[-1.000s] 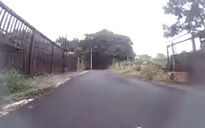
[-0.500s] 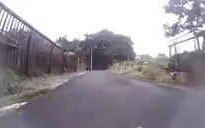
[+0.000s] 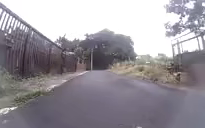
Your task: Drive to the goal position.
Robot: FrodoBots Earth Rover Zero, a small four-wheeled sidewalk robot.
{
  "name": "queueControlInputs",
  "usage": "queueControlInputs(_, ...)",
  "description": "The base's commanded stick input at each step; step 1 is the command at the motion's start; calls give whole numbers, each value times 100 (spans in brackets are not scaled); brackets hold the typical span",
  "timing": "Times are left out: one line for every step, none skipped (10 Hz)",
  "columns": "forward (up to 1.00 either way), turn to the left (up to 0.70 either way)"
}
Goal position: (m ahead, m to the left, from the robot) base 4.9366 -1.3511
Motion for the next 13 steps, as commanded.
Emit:
queueControlInputs(50, 1)
queueControlInputs(50, 1)
queueControlInputs(50, 1)
queueControlInputs(50, 1)
queueControlInputs(50, 1)
queueControlInputs(50, 1)
queueControlInputs(50, 1)
queueControlInputs(50, 1)
queueControlInputs(50, 1)
queueControlInputs(50, 1)
queueControlInputs(50, 1)
queueControlInputs(50, 1)
queueControlInputs(50, 1)
